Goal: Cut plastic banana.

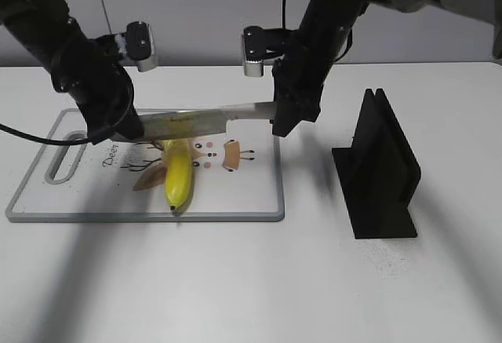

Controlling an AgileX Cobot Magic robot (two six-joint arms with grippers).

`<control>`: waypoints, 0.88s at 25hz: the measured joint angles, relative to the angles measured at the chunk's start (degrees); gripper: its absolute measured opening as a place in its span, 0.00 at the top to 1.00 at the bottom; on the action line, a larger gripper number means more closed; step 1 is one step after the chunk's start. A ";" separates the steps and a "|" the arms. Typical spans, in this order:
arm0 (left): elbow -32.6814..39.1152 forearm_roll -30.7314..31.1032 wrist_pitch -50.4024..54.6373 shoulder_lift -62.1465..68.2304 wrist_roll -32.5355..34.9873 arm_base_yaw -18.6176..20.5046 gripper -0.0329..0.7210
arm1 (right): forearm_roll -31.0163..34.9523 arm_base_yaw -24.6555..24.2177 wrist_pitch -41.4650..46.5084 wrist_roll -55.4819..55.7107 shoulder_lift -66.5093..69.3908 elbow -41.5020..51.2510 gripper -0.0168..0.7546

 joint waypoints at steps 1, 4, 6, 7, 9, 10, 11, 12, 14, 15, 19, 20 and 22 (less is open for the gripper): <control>0.00 0.18 -0.11 -1.03 0.00 -0.05 0.95 | -0.21 0.06 0.06 0.14 -0.63 -0.29 0.77; 0.00 0.31 -0.05 -3.61 0.00 -0.05 0.95 | -0.76 0.17 0.25 0.27 -3.05 -0.65 0.77; 0.00 0.25 0.16 -5.07 -0.06 -0.05 0.95 | -0.87 0.17 0.25 0.27 -4.34 -0.65 0.77; 0.00 0.20 0.21 -5.54 -0.23 -0.05 0.93 | -0.87 0.17 0.30 0.27 -4.76 -0.65 0.77; 0.00 -0.35 0.21 -6.11 -0.97 -0.05 0.85 | -0.87 0.17 0.29 0.52 -5.17 -0.65 0.77; 0.00 -0.81 0.40 -6.17 -1.28 -0.05 0.77 | -0.87 0.17 0.29 0.65 -5.29 -0.65 0.77; 0.00 -1.45 0.78 -6.17 -1.39 -0.05 0.65 | -0.82 0.17 0.29 0.86 -5.29 -0.65 0.77; 0.00 -2.20 1.26 -6.17 -1.51 -0.05 0.54 | -0.82 0.17 0.29 1.18 -5.29 -0.65 0.77; 0.00 -4.13 1.77 -6.44 -1.56 -0.05 0.24 | -0.82 0.17 0.29 2.50 -5.29 -0.65 0.77; 0.00 -4.98 1.90 -6.71 -1.69 -0.11 0.16 | -0.71 0.17 0.29 3.17 -5.35 -0.65 0.77; 0.00 -6.30 1.47 -9.89 -1.73 -0.23 0.07 | -0.36 0.17 0.29 4.14 -6.15 -0.65 0.77; 0.00 -6.44 1.30 -11.01 -1.75 -0.23 0.07 | -0.36 0.17 0.23 4.45 -6.50 -0.65 0.77; 0.00 -6.61 1.17 -13.15 -1.81 -0.23 0.07 | -0.54 0.17 -0.09 5.04 -7.23 -0.65 0.77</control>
